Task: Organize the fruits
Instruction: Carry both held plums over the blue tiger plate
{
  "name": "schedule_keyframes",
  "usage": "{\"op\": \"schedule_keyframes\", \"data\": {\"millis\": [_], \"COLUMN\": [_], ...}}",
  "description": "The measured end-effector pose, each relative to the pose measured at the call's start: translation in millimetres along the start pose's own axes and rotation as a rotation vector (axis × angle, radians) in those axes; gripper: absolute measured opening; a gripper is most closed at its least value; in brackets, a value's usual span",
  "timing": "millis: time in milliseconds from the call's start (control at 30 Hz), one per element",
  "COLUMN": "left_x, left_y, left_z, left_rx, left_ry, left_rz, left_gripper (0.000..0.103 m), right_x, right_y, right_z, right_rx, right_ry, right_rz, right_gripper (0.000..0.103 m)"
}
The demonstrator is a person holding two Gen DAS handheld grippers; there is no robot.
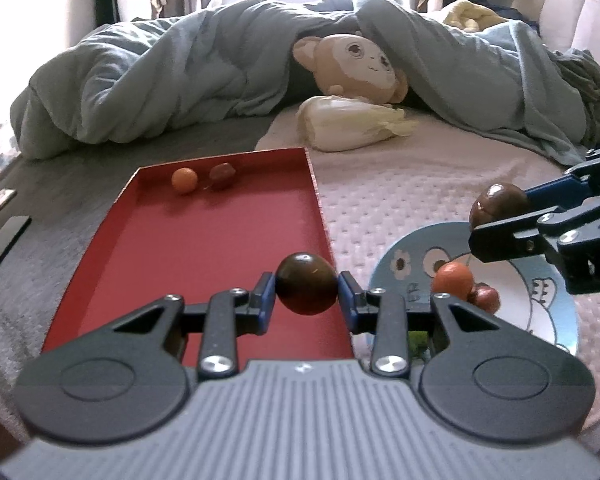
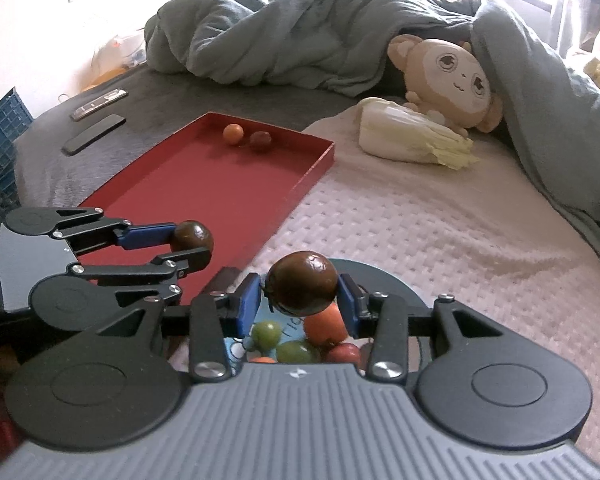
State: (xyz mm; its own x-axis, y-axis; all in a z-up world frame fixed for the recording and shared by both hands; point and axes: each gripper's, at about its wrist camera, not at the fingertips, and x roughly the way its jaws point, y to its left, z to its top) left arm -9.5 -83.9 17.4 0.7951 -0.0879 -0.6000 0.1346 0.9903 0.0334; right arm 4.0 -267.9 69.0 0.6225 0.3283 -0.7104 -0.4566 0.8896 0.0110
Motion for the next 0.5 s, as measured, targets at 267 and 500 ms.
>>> {"op": "schedule_keyframes", "data": {"millis": [267, 500], "left_x": [-5.1, -10.2], "left_y": [-14.9, -28.0], "left_z": [0.4, -1.1], "left_rx": [0.024, 0.047], "left_ry": [-0.004, -0.009], "left_rz": [-0.020, -0.040], "left_gripper": [0.037, 0.037], "right_x": [-11.0, -18.0], "right_y": [-11.8, -21.6], "right_z": [-9.1, -16.9], "right_rx": [0.017, 0.032], "right_ry": [-0.005, -0.003], "right_rz": [-0.016, -0.030], "right_gripper": [0.048, 0.048]}}
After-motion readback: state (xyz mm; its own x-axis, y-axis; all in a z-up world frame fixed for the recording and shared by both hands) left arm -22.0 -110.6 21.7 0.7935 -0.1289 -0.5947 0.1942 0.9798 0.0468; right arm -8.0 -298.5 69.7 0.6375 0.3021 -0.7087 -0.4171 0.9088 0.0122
